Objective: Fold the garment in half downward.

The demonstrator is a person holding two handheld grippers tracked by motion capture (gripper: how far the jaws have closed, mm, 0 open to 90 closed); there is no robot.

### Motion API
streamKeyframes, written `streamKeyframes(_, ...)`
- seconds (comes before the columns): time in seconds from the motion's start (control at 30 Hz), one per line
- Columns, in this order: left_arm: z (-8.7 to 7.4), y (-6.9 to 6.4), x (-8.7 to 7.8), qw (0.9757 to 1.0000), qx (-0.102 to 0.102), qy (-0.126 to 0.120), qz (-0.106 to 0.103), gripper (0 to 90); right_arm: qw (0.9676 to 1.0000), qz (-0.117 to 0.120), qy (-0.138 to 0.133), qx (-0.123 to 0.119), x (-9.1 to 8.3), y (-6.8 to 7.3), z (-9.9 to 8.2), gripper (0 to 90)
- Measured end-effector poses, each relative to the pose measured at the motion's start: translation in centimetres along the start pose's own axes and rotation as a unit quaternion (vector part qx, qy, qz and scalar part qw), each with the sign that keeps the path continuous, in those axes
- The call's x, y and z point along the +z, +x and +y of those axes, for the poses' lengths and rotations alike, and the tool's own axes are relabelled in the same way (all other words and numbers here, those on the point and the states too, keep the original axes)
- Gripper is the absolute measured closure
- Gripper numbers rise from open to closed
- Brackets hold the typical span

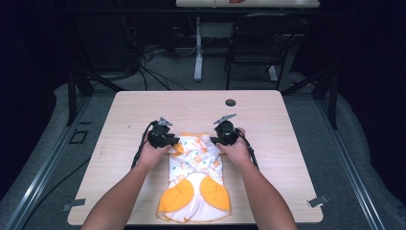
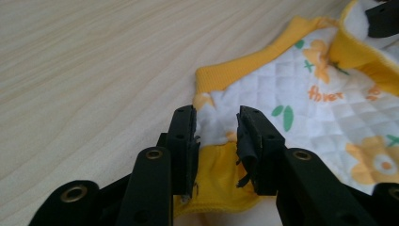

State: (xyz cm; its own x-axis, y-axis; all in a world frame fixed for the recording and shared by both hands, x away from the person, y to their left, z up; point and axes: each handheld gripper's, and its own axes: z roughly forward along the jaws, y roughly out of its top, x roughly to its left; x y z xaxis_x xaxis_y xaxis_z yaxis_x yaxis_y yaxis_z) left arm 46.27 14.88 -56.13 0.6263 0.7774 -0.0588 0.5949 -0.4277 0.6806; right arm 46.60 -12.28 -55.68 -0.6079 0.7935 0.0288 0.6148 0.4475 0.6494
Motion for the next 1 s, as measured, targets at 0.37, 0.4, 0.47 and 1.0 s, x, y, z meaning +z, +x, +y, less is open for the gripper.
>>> streamKeyframes(0.37,-0.6,0.4,0.9,0.9998,-0.016,0.014,-0.003,57.8,0.9995,0.017,0.022,0.016,0.9,-0.6,-0.4,60.1)
streamKeyframes(0.4,-0.7,0.4,0.9,0.9998,-0.016,0.012,-0.003,57.4,0.9993,0.023,0.018,0.025,1.0,-0.7,-0.4,61.6)
streamKeyframes(0.47,-0.7,0.4,1.0,0.9999,-0.011,0.011,-0.004,57.7,0.9987,0.032,0.022,0.033,1.0,-0.9,-0.5,63.1)
streamKeyframes(1.0,-0.5,-0.2,0.7,0.9996,-0.003,0.020,-0.017,83.9,0.9990,0.027,0.022,-0.027,0.7,0.4,-0.3,87.0)
